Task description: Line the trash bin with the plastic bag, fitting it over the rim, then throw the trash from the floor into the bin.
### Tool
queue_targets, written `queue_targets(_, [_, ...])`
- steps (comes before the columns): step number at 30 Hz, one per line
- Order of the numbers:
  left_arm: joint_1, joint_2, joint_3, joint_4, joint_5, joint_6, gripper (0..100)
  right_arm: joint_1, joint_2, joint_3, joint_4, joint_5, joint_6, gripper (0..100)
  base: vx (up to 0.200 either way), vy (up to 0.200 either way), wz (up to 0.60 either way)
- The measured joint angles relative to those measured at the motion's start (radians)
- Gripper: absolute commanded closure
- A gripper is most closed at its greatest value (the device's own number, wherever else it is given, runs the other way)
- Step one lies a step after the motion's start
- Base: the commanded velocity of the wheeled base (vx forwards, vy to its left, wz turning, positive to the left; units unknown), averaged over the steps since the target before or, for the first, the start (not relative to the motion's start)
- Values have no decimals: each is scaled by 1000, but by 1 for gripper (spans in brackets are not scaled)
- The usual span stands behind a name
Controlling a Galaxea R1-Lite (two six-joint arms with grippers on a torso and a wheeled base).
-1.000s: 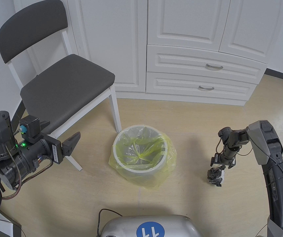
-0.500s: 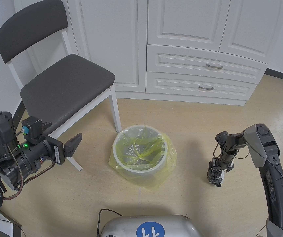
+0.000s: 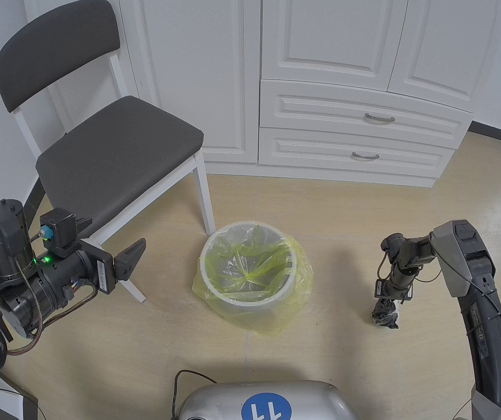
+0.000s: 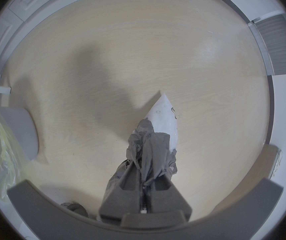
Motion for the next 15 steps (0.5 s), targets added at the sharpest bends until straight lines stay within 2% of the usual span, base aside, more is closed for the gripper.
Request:
queue_targets(4, [-1,-7,7,-4,1,24,0,1,-3,0,-4,-16,10,100,0,0,0])
queue_targets(9, [0,-27,19,-41,3,33,0,20,-49,21,-6,-40,70,100,0,0,0])
queue_targets(15, [7,-82,26,-65,9,55,0,50,-199,174,-53,-64,89,100,0,0,0])
